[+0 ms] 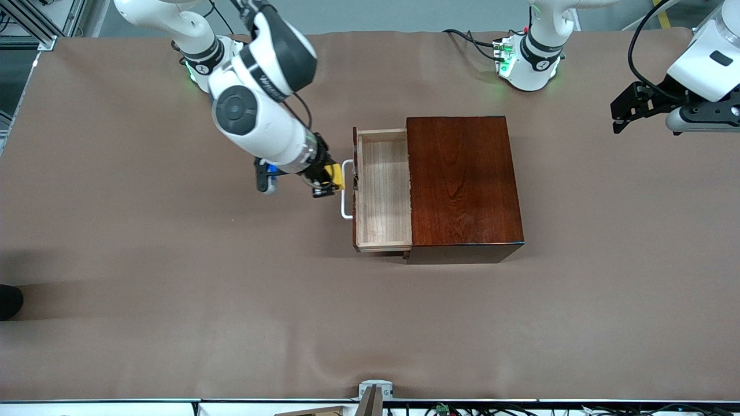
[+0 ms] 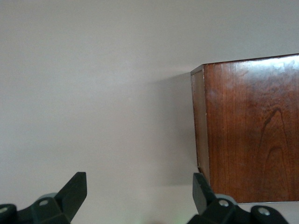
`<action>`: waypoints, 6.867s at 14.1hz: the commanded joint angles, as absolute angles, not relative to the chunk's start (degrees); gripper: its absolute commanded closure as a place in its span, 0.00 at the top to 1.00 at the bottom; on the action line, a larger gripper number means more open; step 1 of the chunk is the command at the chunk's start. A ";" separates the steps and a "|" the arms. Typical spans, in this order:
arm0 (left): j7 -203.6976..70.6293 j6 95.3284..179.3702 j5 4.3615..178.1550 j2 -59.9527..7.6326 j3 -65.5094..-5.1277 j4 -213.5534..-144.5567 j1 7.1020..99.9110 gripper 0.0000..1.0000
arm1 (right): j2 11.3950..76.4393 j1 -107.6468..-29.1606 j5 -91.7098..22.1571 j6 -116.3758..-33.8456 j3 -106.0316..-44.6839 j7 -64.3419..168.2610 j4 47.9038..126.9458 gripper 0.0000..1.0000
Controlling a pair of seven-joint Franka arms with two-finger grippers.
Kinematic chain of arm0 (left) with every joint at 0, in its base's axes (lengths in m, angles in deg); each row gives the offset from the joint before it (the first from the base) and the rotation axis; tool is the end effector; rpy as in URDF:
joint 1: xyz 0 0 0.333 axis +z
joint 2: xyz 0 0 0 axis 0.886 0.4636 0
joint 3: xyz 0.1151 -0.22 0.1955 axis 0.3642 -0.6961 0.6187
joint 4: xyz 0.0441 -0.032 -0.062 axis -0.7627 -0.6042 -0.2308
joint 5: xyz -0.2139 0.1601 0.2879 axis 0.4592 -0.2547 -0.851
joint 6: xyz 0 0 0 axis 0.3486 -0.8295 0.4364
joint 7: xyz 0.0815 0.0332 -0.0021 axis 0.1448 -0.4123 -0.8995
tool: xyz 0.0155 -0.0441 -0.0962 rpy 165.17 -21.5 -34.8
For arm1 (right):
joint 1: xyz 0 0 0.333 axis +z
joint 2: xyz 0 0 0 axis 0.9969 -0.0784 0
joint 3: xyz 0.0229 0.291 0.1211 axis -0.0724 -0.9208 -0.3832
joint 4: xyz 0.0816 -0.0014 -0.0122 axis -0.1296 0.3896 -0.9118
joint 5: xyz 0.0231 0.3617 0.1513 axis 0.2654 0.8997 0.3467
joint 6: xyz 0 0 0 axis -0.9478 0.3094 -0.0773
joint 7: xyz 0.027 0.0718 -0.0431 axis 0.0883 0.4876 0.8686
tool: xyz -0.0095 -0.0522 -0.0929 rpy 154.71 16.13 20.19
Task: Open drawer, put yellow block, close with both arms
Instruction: 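Carry the yellow cube with the right gripper over the open drawer, then lower the cube into the drawer and open the right gripper, then withdraw the right gripper while the left gripper reaches the drawer front, then push the drawer shut with the left gripper against the box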
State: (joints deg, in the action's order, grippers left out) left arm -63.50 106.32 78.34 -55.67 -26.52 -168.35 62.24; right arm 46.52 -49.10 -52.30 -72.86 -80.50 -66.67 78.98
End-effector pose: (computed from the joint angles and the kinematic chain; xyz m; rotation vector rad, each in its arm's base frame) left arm 0.5196 -0.0833 0.6642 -3.0602 0.1556 -0.0372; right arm 0.5290 0.4125 0.4354 -2.2122 2.0224 0.4417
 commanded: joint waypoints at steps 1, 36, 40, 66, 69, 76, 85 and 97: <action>-62.11 106.76 79.81 -57.49 -27.28 -169.87 63.79 1.00 | 43.57 -46.92 -51.76 -72.25 -79.66 -69.17 75.06 0.00; -63.60 106.93 79.37 -55.39 -30.79 -168.90 63.00 1.00 | 35.12 -47.26 -54.92 -59.54 -79.40 -56.63 61.27 1.00; -63.60 106.93 79.37 -55.39 -30.88 -168.90 63.00 1.00 | 37.76 -53.94 -54.75 -50.92 -79.58 -47.77 59.86 1.00; -157.36 142.07 69.35 -8.38 -25.61 -141.50 8.95 1.00 | 56.83 -84.00 -66.52 -29.64 -79.40 27.11 61.26 1.00; -163.51 146.91 69.26 -4.06 -22.20 -139.37 5.88 1.00 | 62.52 -84.54 -68.45 -29.01 -79.31 34.34 66.08 1.00; -172.93 147.37 68.91 1.48 -17.26 -139.90 3.93 1.00 | 76.79 -88.14 -69.07 -36.48 -80.63 39.34 83.23 1.00; -172.94 134.63 68.99 0.08 -13.30 -140.25 4.46 1.00 | 69.60 -89.98 -71.63 -38.42 -80.37 42.71 71.57 1.00; -173.11 120.39 68.91 -1.16 -13.21 -140.78 6.22 1.00 | 69.23 -91.57 -71.36 -38.86 -80.19 42.45 71.37 1.00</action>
State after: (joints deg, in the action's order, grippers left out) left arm -172.71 125.07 70.46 -0.71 -13.27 -140.97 5.69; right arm 69.88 -91.09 -71.47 -39.57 -79.33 41.88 72.92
